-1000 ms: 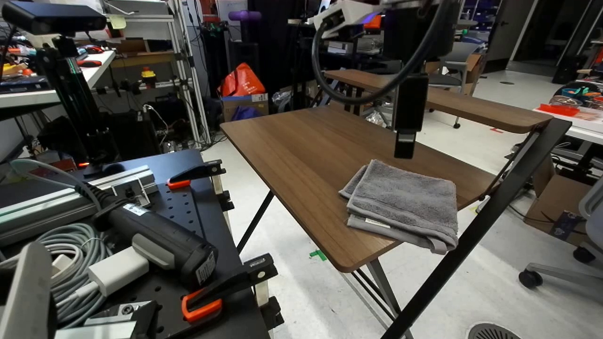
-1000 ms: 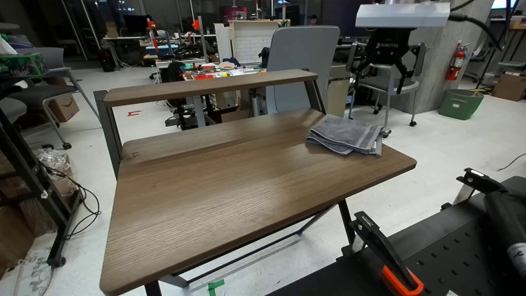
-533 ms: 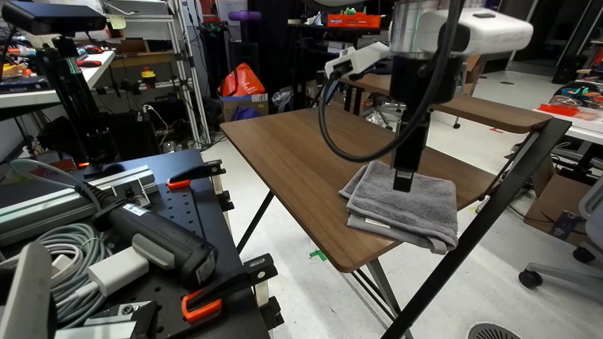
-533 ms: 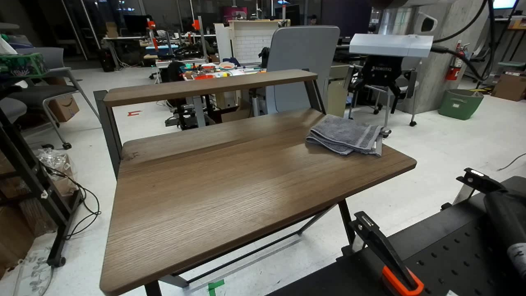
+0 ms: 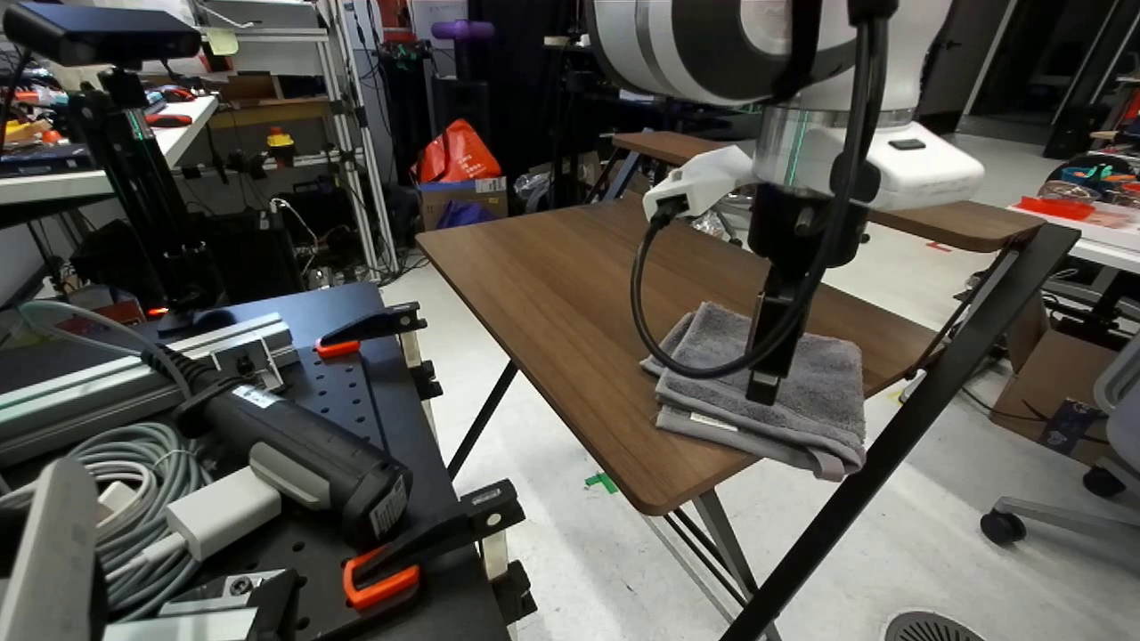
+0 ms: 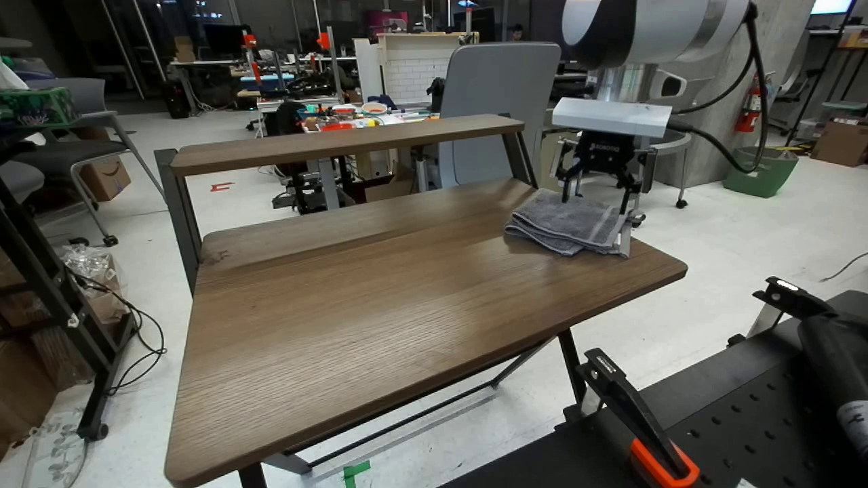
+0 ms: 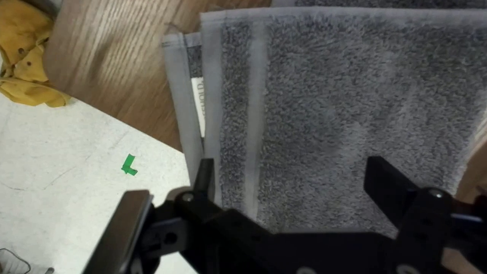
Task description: Move the grey towel to the left
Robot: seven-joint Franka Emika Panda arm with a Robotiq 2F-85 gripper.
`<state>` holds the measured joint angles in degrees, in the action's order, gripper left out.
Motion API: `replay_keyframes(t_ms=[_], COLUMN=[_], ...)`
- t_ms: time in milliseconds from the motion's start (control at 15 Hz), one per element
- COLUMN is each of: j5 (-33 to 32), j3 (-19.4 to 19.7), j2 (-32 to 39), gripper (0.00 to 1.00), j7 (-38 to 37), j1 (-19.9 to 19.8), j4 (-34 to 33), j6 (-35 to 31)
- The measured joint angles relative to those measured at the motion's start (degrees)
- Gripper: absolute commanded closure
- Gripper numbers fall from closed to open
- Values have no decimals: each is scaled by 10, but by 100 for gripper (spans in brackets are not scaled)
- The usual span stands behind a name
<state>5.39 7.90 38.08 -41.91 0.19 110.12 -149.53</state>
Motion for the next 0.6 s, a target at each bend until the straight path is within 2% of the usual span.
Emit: replay_keyframes(t_ms=[333,600], j5=[5,5], j3=[-12,-23], j2=[67,92], gripper=[0,0], j7=[0,0], j1=[12,37], j4=[-63,-96], j6=[1,5])
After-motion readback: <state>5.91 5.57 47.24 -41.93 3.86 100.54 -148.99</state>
